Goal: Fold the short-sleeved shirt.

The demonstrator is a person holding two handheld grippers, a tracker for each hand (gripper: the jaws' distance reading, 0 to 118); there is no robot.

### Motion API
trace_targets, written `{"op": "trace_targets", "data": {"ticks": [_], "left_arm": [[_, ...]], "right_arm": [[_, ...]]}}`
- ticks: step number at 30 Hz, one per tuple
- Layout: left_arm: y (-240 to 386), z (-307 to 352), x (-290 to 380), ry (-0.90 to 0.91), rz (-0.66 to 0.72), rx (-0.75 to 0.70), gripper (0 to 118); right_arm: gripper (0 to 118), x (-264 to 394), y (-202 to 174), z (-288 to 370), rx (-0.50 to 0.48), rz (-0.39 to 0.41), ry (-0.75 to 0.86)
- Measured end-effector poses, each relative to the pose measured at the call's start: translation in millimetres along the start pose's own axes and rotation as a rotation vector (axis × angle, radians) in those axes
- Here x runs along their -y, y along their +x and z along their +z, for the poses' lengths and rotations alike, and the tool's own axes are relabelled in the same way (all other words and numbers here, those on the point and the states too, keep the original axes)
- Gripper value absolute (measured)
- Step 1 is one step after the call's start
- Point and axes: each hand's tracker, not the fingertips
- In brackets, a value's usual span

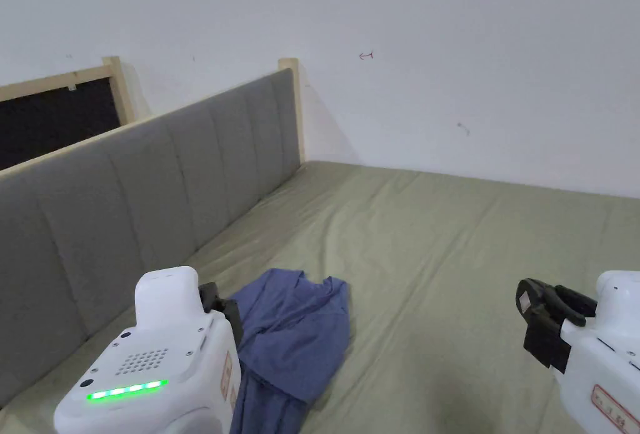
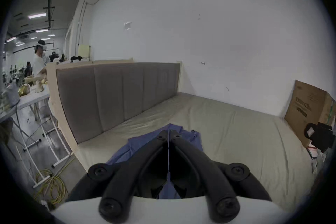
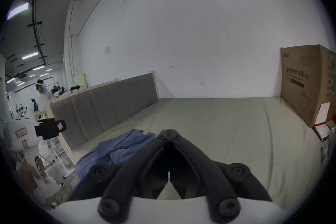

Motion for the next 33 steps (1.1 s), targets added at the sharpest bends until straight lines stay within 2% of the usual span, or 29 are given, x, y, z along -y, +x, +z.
{"op": "trace_targets", "data": {"ticks": [4, 5, 6, 8, 10, 11, 12, 14, 15, 20, 23, 24, 25, 26, 28, 32, 33], "left_arm": [[3.5, -22.0, -7.7, -0.008, -0.055, 0.034, 1], [3.3, -36.3, -11.5, -0.059, -0.058, 0.077, 1], [1.8, -56.9, -15.5, -0.141, -0.071, 0.127, 1], [-1.7, -118.3, -12.0, -0.456, -0.072, 0.283, 1], [-10.3, -174.3, 7.6, -0.753, 0.046, 0.376, 1], [-16.6, -197.8, 22.8, -0.863, 0.127, 0.375, 12], [-22.8, -217.2, 37.8, -0.947, 0.185, 0.355, 33], [-29.7, -242.7, 58.0, -1.022, 0.182, 0.265, 102], [-33.5, -253.7, 67.8, -1.025, 0.172, 0.21, 106], [-38.7, -296.0, 91.0, -0.933, 0.167, 0.126, 105], [-30.5, -316.1, 123.4, -1.017, 0.086, 0.074, 110], [-20.9, -314.1, 130.5, -0.979, 0.009, 0.132, 117], [-10.4, -304.5, 134.7, -0.939, -0.079, 0.144, 118], [-4.7, -296.2, 135.8, -0.903, -0.19, 0.071, 118], [-8.8, -287.4, 134.9, -0.844, -0.053, 0.055, 118], [-9.8, -274.3, 139.2, -0.806, -0.082, 0.061, 117], [-9.9, -275.7, 138.1, -0.801, -0.097, 0.068, 114]], "right_arm": [[0, 0.4, 8.2, 3.8, 0.017, 0.008, -0.024], [0, 1.1, 10.8, 6.2, 0.018, 0.007, -0.03], [0, 2.2, 15.2, 10.7, 0.023, 0.01, -0.039], [0, 5.9, 22.1, 16.6, 0.043, 0.032, -0.067], [0, 10.7, 29.3, 20.7, 0.069, 0.051, -0.102], [0, 13.3, 33.3, 22.0, 0.079, 0.058, -0.119], [0, 16.5, 37.1, 23.3, 0.088, 0.062, -0.134], [0, 22.3, 44.4, 26.3, 0.103, 0.066, -0.162], [0, 25.7, 48.6, 27.8, 0.108, 0.067, -0.181], [0, 38.4, 61.6, 29.9, 0.139, 0.084, -0.269], [0, 43.5, 66.0, 27.8, 0.149, 0.082, -0.303], [0, 44.8, 66.8, 26.5, 0.149, 0.08, -0.312], [0, 45.7, 67.1, 25.1, 0.147, 0.078, -0.319], [0, 46.6, 66.7, 23.1, 0.146, 0.077, -0.327], [0, 47.6, 64.8, 20.1, 0.139, 0.075, -0.335], [0, 46.0, 58.1, 17.0, 0.106, 0.093, -0.34], [0, 45.2, 56.2, 17.1, 0.098, 0.104, -0.341]]}}
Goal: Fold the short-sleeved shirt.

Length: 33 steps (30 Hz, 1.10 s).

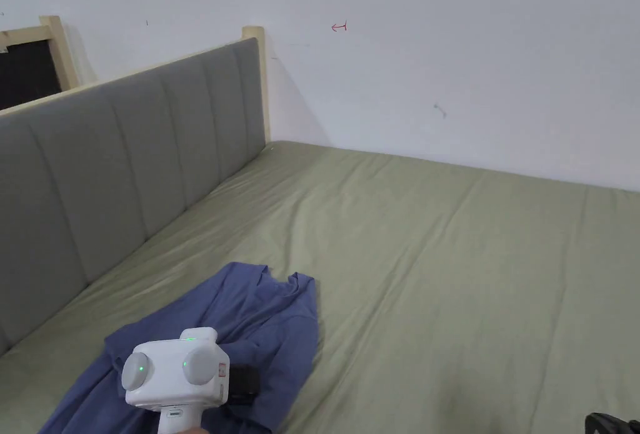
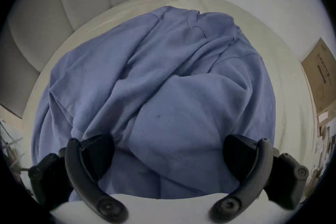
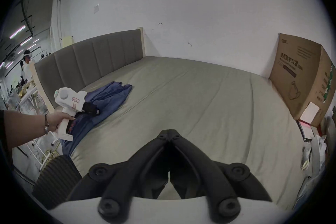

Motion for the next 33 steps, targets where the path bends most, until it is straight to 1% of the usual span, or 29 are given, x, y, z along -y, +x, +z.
{"op": "trace_targets", "data": {"ticks": [1, 2, 3, 4, 5, 6, 8, 9, 11, 12, 13, 17, 19, 20, 22, 25, 28, 30, 32, 33], "left_arm": [[-1.2, 5.1, 0.3, 0.014, -0.011, 0.021, 107], [-2.9, 11.2, 1.5, 0.031, -0.019, 0.048, 87], [-5.0, 19.3, 3.4, 0.063, -0.031, 0.064, 63], [-8.5, 25.6, 3.0, 0.086, -0.045, 0.1, 31], [-15.7, 30.2, 0.7, 0.084, -0.045, 0.133, 7], [-24.6, 34.1, -1.9, 0.063, -0.035, 0.132, 7], [-43.3, 45.2, -7.0, 0.048, 0.037, 0.208, 7], [-50.3, 57.5, -9.9, 0.08, 0.038, 0.198, 7], [-57.9, 92.6, -12.0, 0.213, 0.001, 0.151, 7], [-62.2, 110.0, -11.8, 0.264, -0.01, 0.153, 7], [-65.4, 125.5, -10.5, 0.287, -0.019, 0.182, 7], [-67.8, 186.5, -3.9, 0.394, -0.094, 0.16, 7], [-61.7, 220.2, -7.4, 0.462, -0.14, 0.154, 7], [-54.6, 234.7, -9.9, 0.491, -0.167, 0.173, 7], [-34.0, 268.4, -17.1, 0.55, -0.2, 0.248, 7], [20.7, 318.6, -27.4, 0.629, -0.298, 0.376, 7], [83.4, 360.9, -34.3, 0.691, -0.348, 0.553, 7], [122.0, 381.1, -35.7, 0.722, -0.391, 0.63, 7], [156.0, 392.6, -37.0, 0.731, -0.431, 0.73, 7], [173.0, 394.1, -36.1, 0.722, -0.453, 0.819, 7]], "right_arm": [[0, -0.5, -1.6, 1.0, -0.006, 0.011, 0.001], [0, -0.9, -2.7, 2.6, -0.011, 0.02, 0.003], [0, -1.0, -3.4, 4.6, -0.018, 0.026, 0.008], [0, -0.6, -3.5, 7.3, -0.025, 0.028, 0.015], [0, 0.2, -3.4, 9.9, -0.035, 0.024, 0.024], [0, 0.9, -1.9, 12.3, -0.053, 0.009, 0.032], [0, 1.0, 2.5, 15.2, -0.078, -0.015, 0.024], [0, 0.3, 4.6, 16.5, -0.074, -0.016, 0.019], [0, -0.5, 6.9, 22.1, -0.055, -0.008, 0.024], [0, -0.9, 8.9, 26.7, -0.046, -0.008, 0.038], [0, -1.8, 11.1, 30.6, -0.046, -0.013, 0.052], [0, -5.8, 16.4, 41.4, -0.051, -0.03, 0.09], [0, -7.9, 17.5, 47.0, -0.053, -0.026, 0.111], [0, -8.8, 17.8, 50.8, -0.05, -0.02, 0.129], [0, -10.8, 19.0, 60.2, -0.043, -0.021, 0.172], [0, -13.7, 25.1, 78.2, -0.03, -0.051, 0.248], [0, -16.4, 35.7, 98.8, 0.033, -0.082, 0.32], [0, -17.8, 43.2, 110.4, 0.073, -0.094, 0.344], [0, -17.8, 50.8, 122.9, 0.098, -0.112, 0.358], [0, -17.2, 55.4, 129.9, 0.111, -0.123, 0.364]]}}
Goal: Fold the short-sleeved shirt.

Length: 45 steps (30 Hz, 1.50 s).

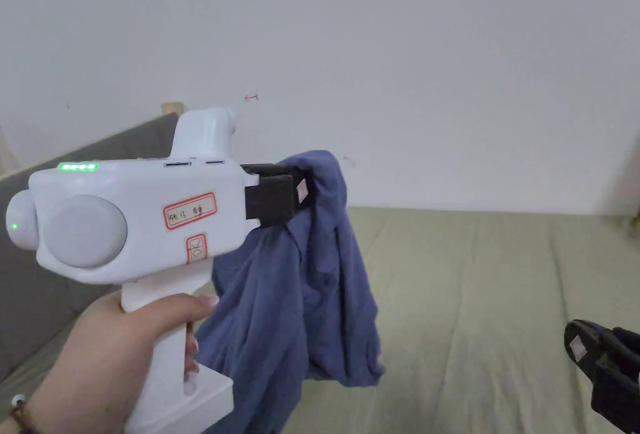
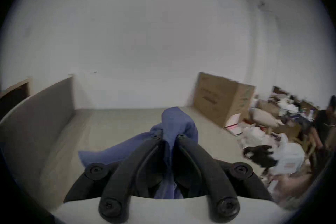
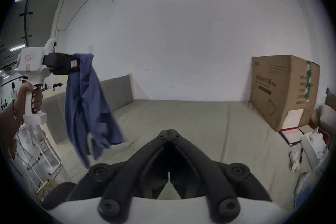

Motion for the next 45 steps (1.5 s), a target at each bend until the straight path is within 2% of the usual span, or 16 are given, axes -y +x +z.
{"op": "trace_targets", "data": {"ticks": [3, 6, 9, 13, 18, 19, 20, 22, 23, 29, 33, 34, 35, 38, 41, 45], "left_arm": [[30.4, -40.4, 10.0, -0.044, -0.017, 0.086, 7], [51.1, -91.1, 40.8, -0.224, 0.005, 0.102, 7], [46.0, -161.8, 112.2, -0.543, 0.2, 0.141, 7], [36.3, -214.6, 228.0, -0.904, 0.477, 0.147, 7], [30.0, -229.3, 277.0, -0.941, 0.673, 0.131, 9], [29.1, -228.4, 275.5, -0.934, 0.714, 0.119, 15], [27.8, -229.2, 273.0, -0.934, 0.732, 0.091, 37], [27.2, -230.5, 268.8, -0.962, 0.75, 0.093, 107], [29.1, -227.6, 263.6, -0.959, 0.754, 0.107, 118], [16.4, -179.1, 192.4, -0.733, 0.757, 0.169, 116], [23.6, -101.3, 138.4, -0.276, 0.402, 0.0, 110], [29.4, -78.2, 132.7, -0.145, 0.293, -0.117, 101], [34.9, -59.6, 136.6, -0.037, 0.208, -0.206, 80], [45.7, -24.7, 143.0, 0.156, 0.063, -0.355, 1], [51.9, -9.9, 158.2, 0.201, -0.014, -0.471, 1], [54.5, -3.3, 169.5, 0.189, -0.029, -0.443, 1]], "right_arm": [[0, -2.8, 13.8, 20.3, 0.068, -0.02, 0.036], [0, -0.2, 28.7, 43.0, 0.158, -0.037, 0.105], [0, 6.9, 45.1, 49.6, 0.232, -0.036, 0.096], [0, 28.1, 63.9, 39.9, 0.238, -0.113, -0.024], [0, 55.6, 66.3, 30.8, 0.212, -0.147, -0.108], [0, 58.4, 64.9, 28.6, 0.207, -0.142, -0.123], [0, 59.5, 63.3, 26.8, 0.203, -0.138, -0.133], [0, 60.9, 60.9, 22.7, 0.188, -0.133, -0.146], [0, 60.5, 59.8, 21.1, 0.183, -0.133, -0.148], [0, 45.0, 53.9, 20.3, 0.17, -0.113, -0.113], [0, 30.1, 46.4, 33.3, 0.21, -0.066, 0.016], [0, 28.3, 43.9, 36.4, 0.234, -0.058, 0.054], [0, 27.1, 41.5, 38.8, 0.265, -0.054, 0.087], [0, 25.9, 38.0, 42.3, 0.319, -0.076, 0.159], [0, 22.8, 36.8, 40.7, 0.327, -0.089, 0.167], [0, 21.3, 33.9, 38.7, 0.327, -0.084, 0.158]]}}
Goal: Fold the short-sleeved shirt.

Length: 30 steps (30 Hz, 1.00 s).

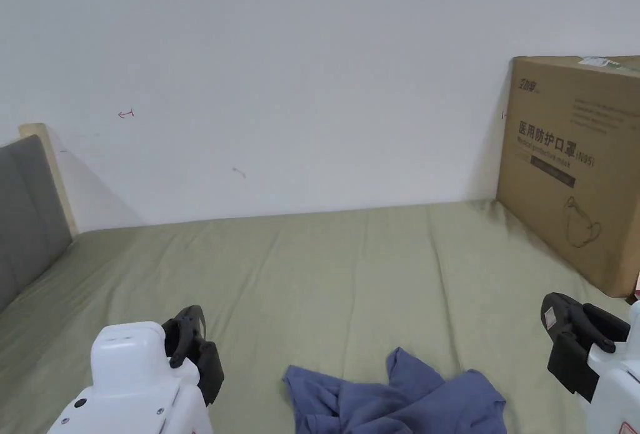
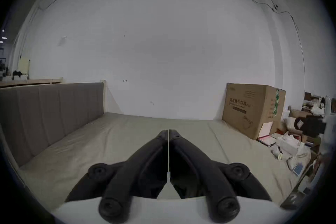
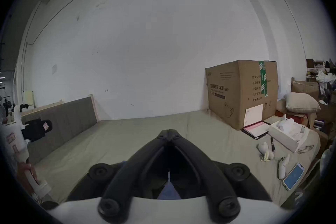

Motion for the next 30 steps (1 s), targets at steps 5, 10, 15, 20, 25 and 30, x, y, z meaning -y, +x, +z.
{"op": "trace_targets", "data": {"ticks": [5, 10, 15, 20, 25, 30], "left_arm": [[2.9, -9.4, -2.3, -0.037, -0.014, 0.034, 1], [0.5, -81.7, -15.6, -0.255, 0.061, 0.138, 1], [-1.0, -220.1, 31.7, -0.811, 0.088, 0.211, 1], [7.1, -296.7, 92.0, -0.989, 0.08, 0.155, 107], [27.1, -342.5, 143.5, -1.141, 0.024, 0.168, 106], [40.6, -360.2, 203.7, -1.318, 0.064, 0.153, 109]], "right_arm": [[0, 2.5, -6.2, -5.7, -0.023, 0.023, -0.005], [0, 6.5, -5.5, -22.2, -0.041, 0.043, -0.05], [0, 18.3, 2.5, -41.5, -0.07, 0.043, -0.103], [0, 30.7, 13.5, -62.7, -0.073, 0.052, -0.161], [0, 45.4, 29.6, -79.7, -0.045, 0.019, -0.232], [0, 60.3, 45.0, -89.7, -0.014, -0.029, -0.299]]}}
